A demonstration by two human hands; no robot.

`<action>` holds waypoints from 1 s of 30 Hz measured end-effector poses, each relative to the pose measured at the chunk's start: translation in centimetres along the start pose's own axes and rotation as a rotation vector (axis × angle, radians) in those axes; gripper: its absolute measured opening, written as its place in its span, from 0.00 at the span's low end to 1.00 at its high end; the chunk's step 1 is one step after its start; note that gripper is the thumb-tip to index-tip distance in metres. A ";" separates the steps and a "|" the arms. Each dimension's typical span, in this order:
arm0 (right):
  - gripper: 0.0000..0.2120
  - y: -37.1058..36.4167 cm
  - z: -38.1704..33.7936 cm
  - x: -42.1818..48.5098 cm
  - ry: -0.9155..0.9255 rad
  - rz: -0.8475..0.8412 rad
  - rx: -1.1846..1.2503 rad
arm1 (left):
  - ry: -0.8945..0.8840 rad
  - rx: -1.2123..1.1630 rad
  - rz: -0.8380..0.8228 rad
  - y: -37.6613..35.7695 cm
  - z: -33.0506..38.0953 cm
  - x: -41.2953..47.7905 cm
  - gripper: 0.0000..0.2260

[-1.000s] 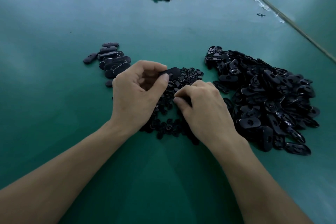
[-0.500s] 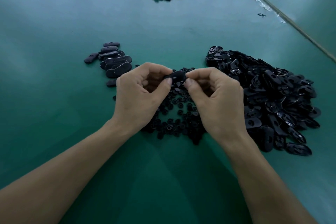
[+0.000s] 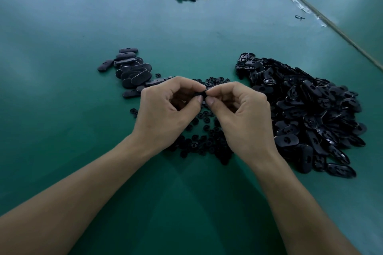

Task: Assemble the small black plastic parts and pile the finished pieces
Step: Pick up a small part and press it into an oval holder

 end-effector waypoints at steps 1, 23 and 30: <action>0.12 0.0 0.0 0.0 0.000 -0.003 -0.006 | 0.003 -0.001 -0.003 0.0 0.0 0.0 0.10; 0.09 0.8 -0.8 -0.2 0.035 0.010 -0.145 | -0.114 0.231 -0.083 -0.4 -0.2 -0.2 0.06; 0.10 0.8 0.2 0.2 0.041 -0.035 -0.172 | -0.106 0.194 -0.086 -0.5 -0.3 -0.3 0.10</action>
Point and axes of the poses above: each hand's wrist, its own x-axis towards the middle knuckle, its own y-axis out of the back of the hand, z = x × y, the point moved 6 cm from there along x, towards the middle knuckle, and after that the axes turned 12 degrees about -x, right-handed, at the moved point
